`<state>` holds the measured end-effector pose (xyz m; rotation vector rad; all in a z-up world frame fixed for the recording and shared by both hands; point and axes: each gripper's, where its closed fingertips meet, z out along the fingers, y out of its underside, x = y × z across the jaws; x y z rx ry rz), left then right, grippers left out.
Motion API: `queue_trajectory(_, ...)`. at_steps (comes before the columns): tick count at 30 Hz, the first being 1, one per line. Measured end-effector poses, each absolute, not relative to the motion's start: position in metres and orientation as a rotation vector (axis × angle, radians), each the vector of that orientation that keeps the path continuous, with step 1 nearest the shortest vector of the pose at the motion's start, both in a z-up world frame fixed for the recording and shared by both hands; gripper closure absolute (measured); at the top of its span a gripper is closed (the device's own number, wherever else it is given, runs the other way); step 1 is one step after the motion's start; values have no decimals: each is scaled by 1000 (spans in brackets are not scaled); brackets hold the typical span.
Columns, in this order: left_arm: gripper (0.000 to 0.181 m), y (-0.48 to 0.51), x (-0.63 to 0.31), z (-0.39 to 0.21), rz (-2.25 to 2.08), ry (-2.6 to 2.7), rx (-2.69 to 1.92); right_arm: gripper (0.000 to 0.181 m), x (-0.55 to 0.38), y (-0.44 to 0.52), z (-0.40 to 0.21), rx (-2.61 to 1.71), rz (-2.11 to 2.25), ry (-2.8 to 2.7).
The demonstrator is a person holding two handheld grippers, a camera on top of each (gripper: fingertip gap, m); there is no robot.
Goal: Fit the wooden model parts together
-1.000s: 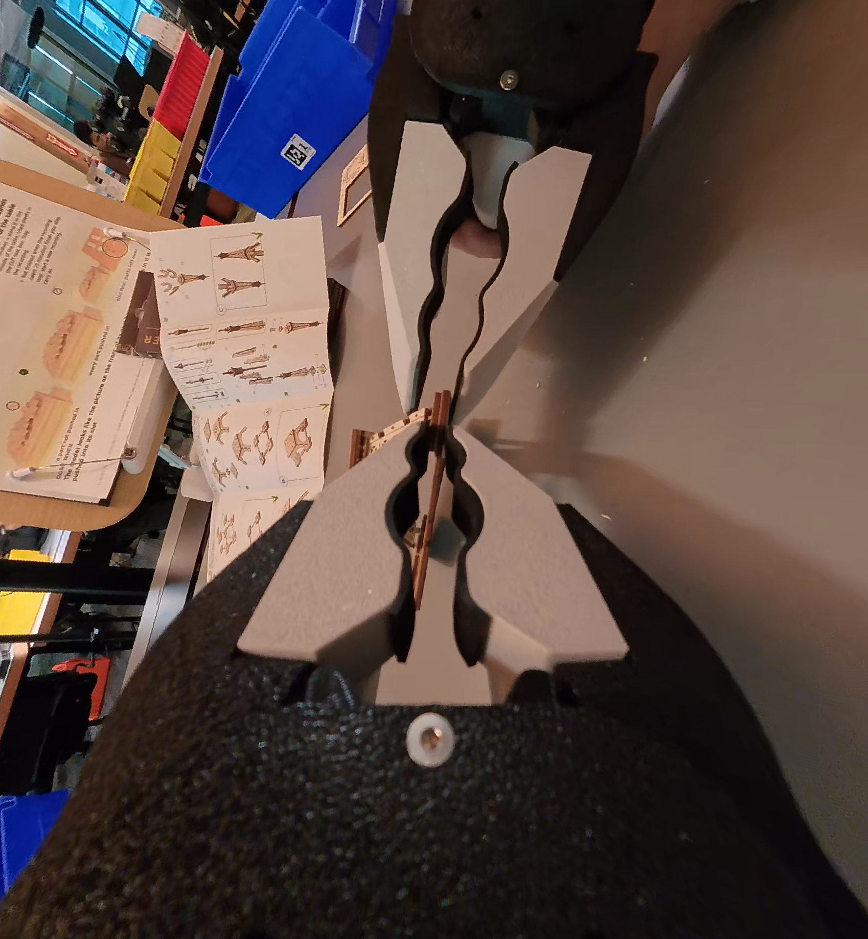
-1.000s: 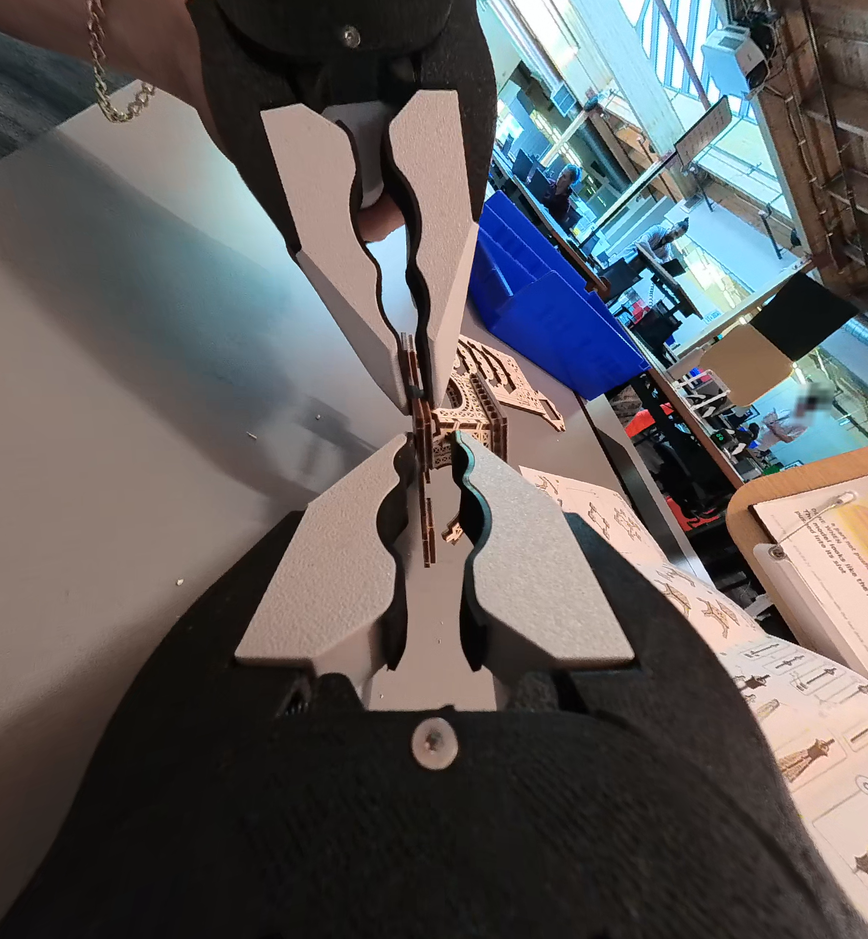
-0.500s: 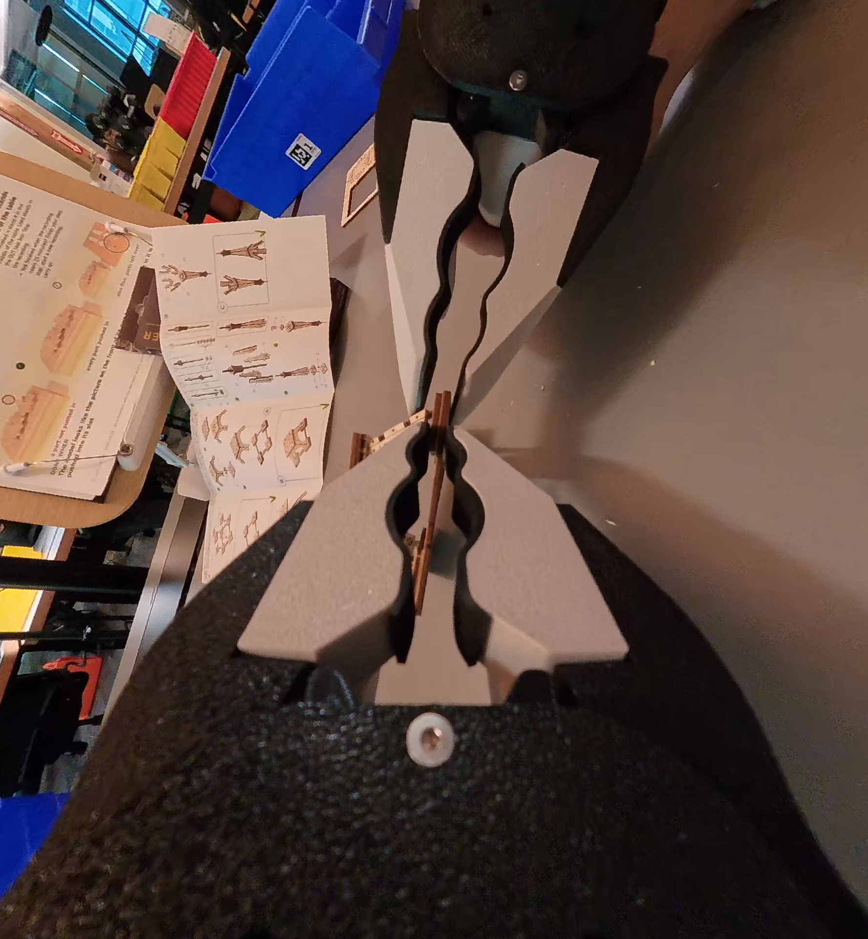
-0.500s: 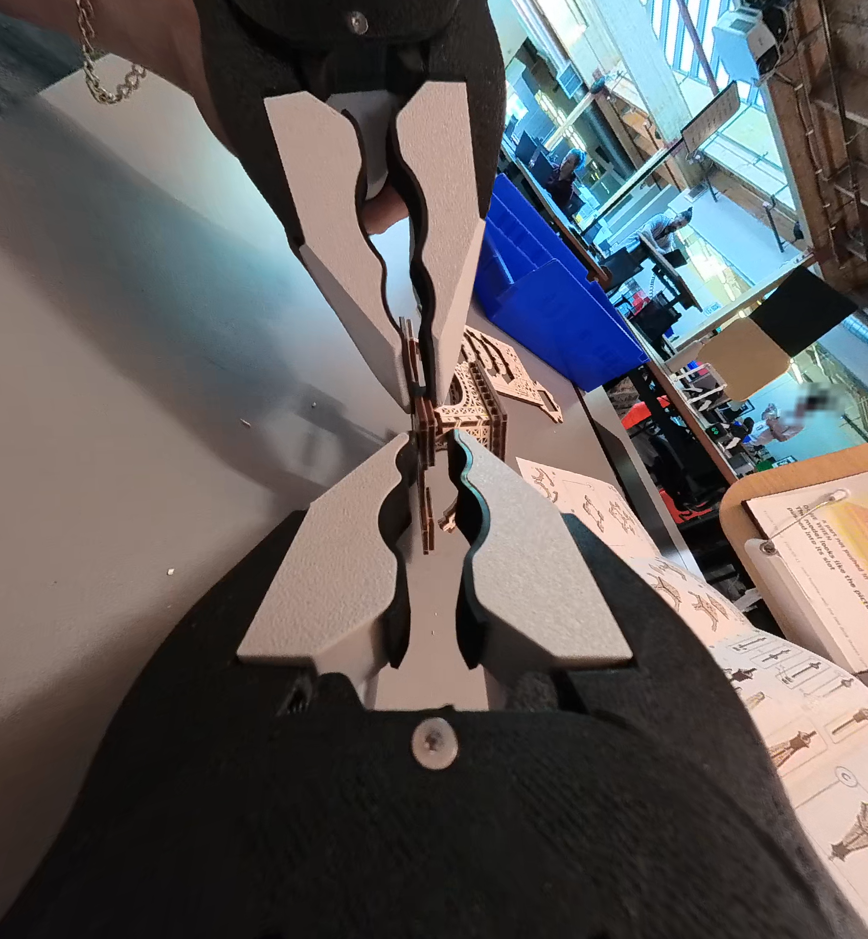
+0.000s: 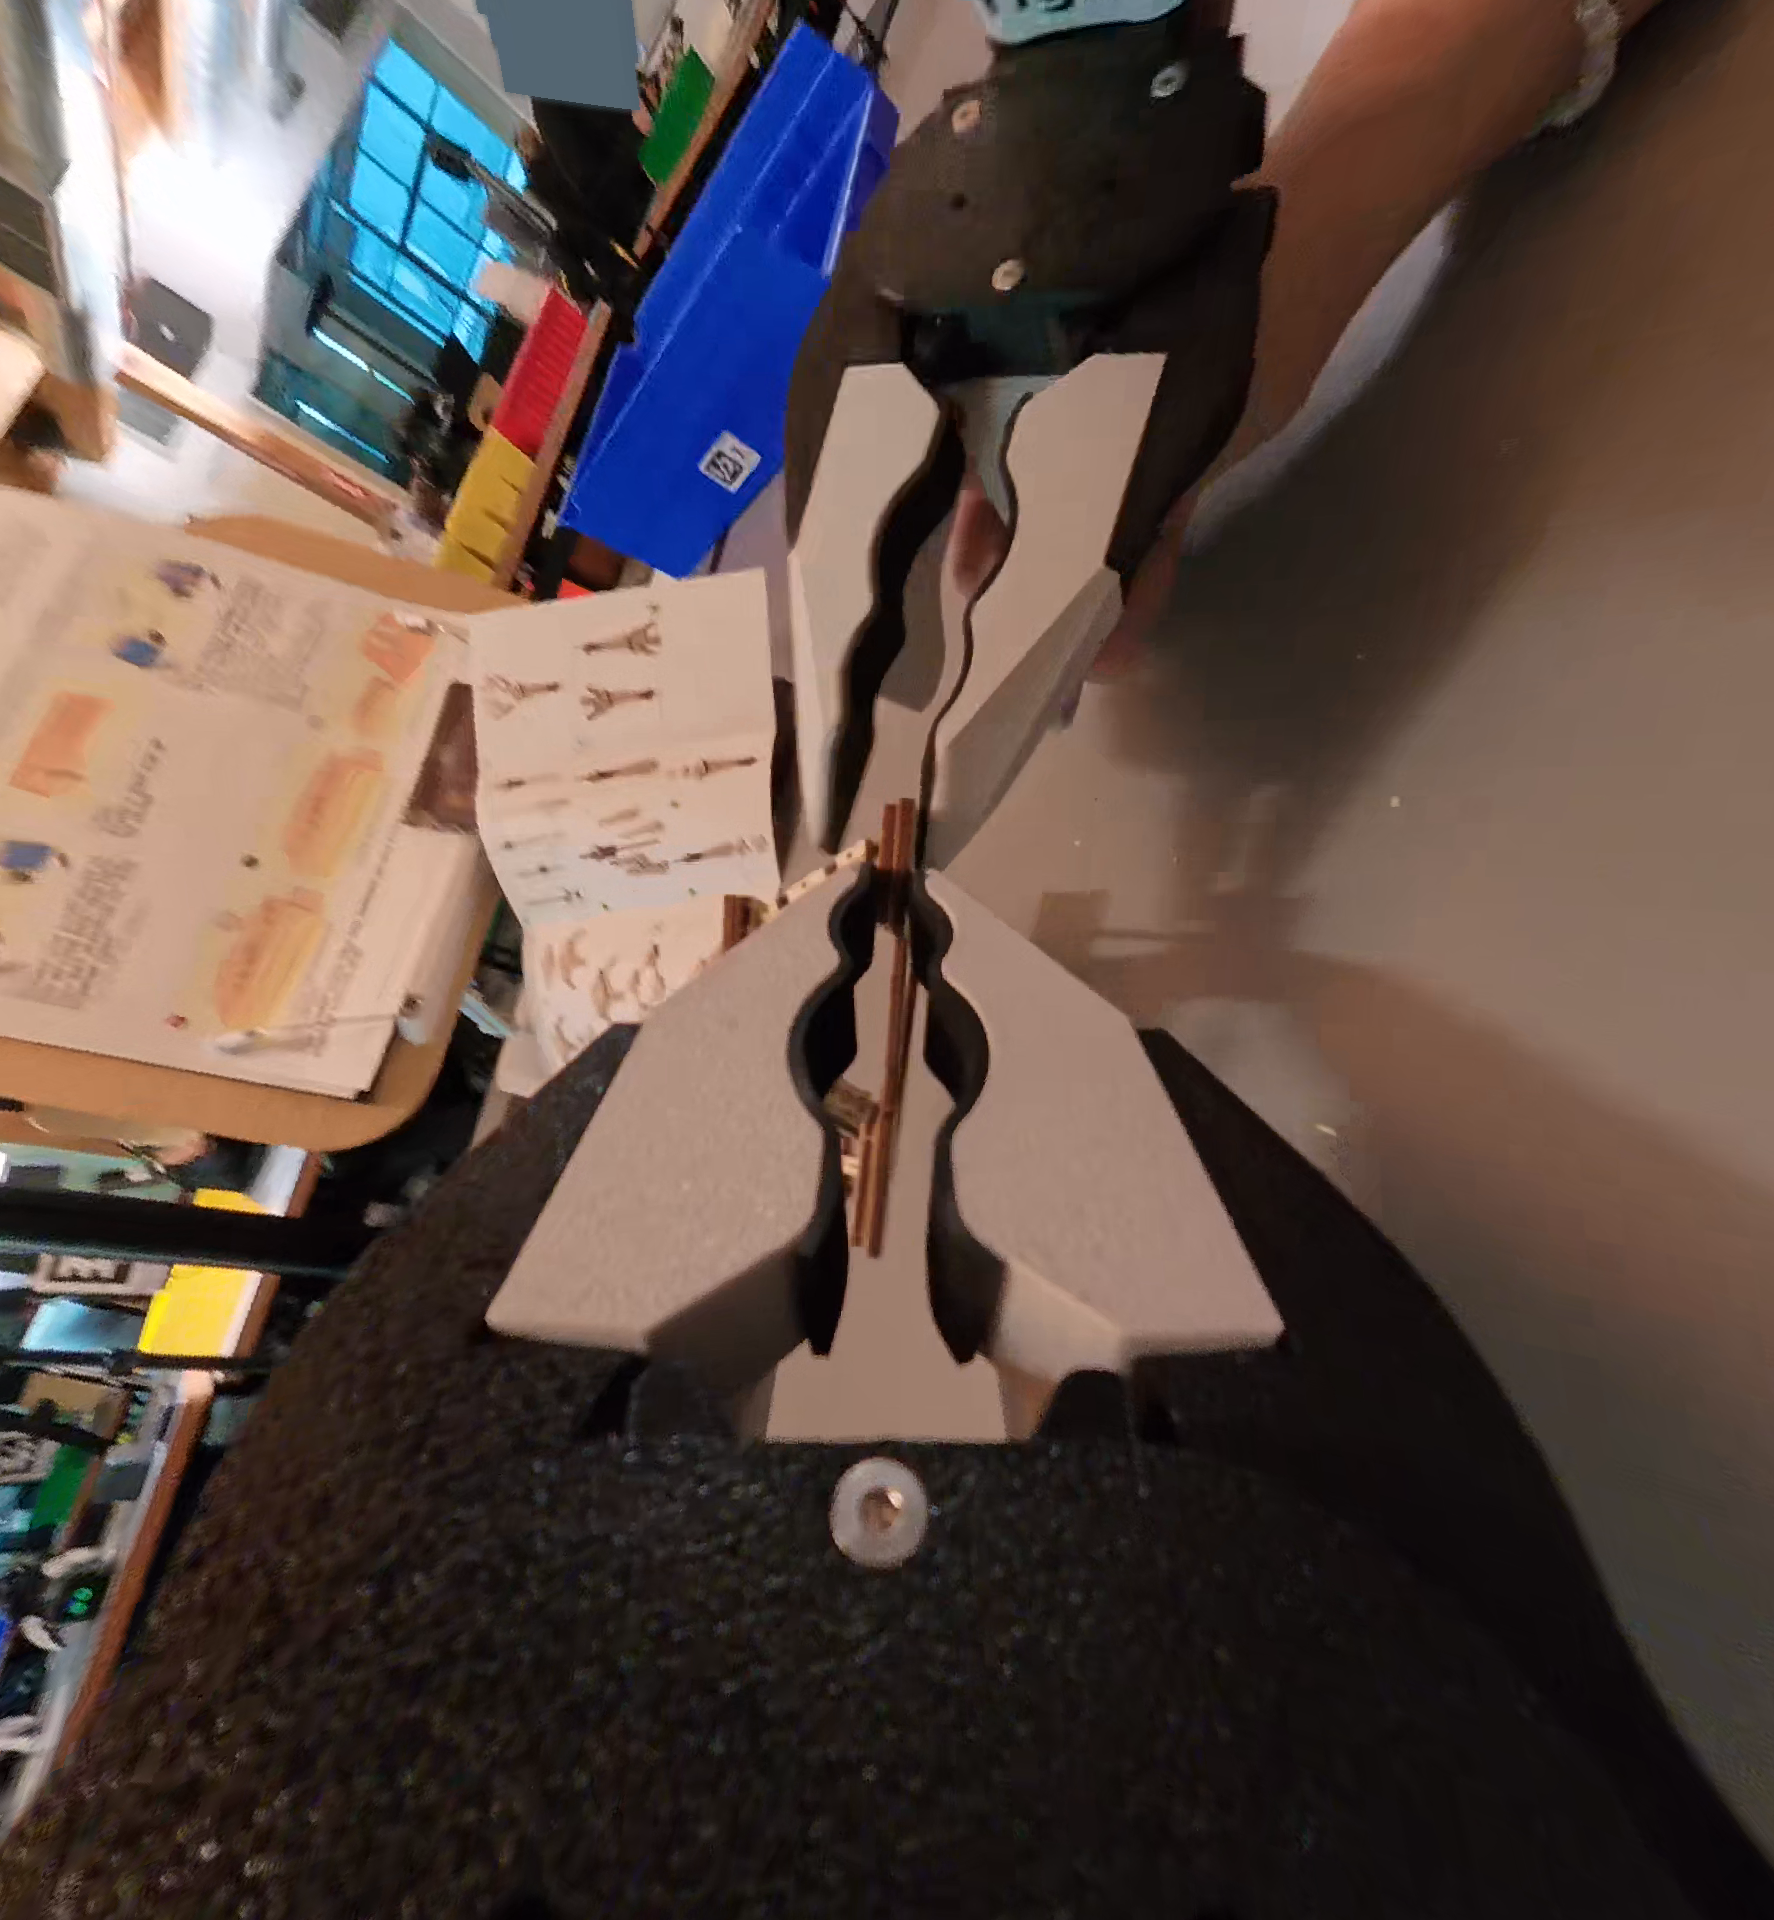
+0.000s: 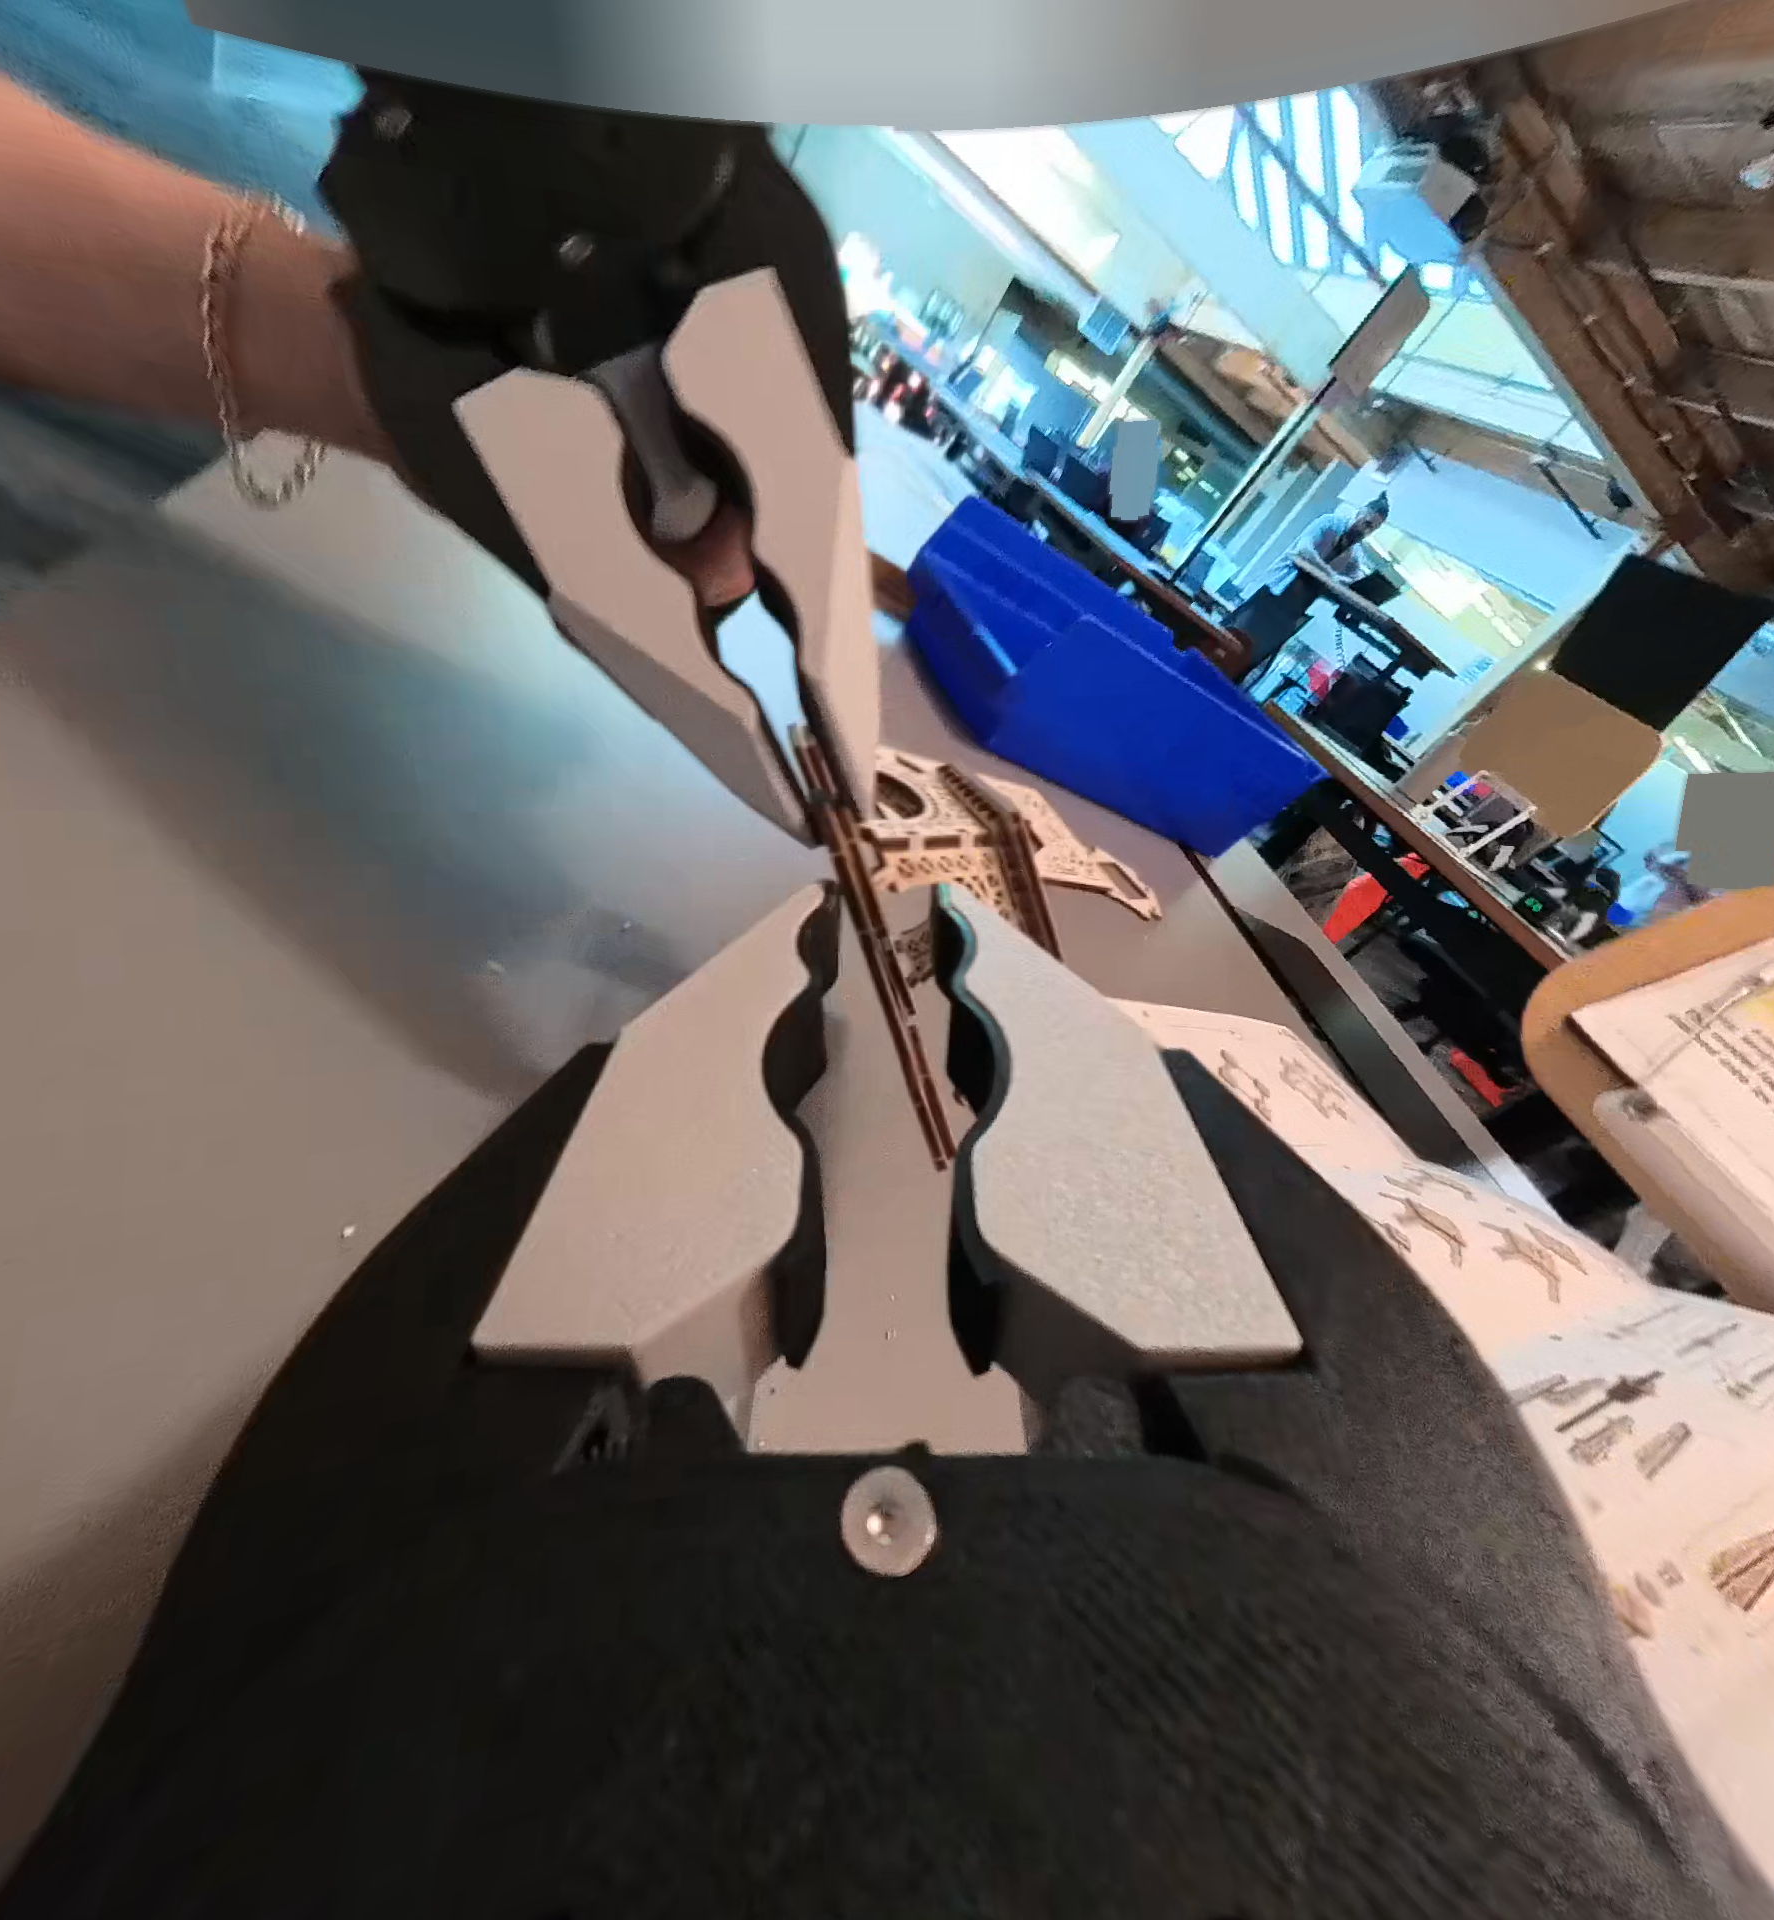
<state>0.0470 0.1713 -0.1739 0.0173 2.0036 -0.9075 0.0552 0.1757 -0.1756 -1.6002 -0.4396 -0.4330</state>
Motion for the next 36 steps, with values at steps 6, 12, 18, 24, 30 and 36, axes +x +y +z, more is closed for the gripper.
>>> queue_trajectory(6,179,163,48,-179,-952,1995,79,171,57,169,-186,-1623,-640,-592)
queue_trajectory(12,178,165,49,-175,-1012,1973,51,176,57,167,-181,-1613,-823,-654)
queue_trajectory(18,177,171,56,-187,-860,2016,-20,177,63,168,-189,-1699,-976,-693)
queue_trajectory(24,167,179,62,-193,-674,2017,-77,178,69,169,-198,-1798,-1010,-665)
queue_trajectory(30,164,166,52,-190,-584,2018,-33,178,72,171,-207,-1881,-1014,-653)
queue_trajectory(36,178,163,57,-195,-447,2015,0,178,69,171,-207,-1884,-1024,-665)
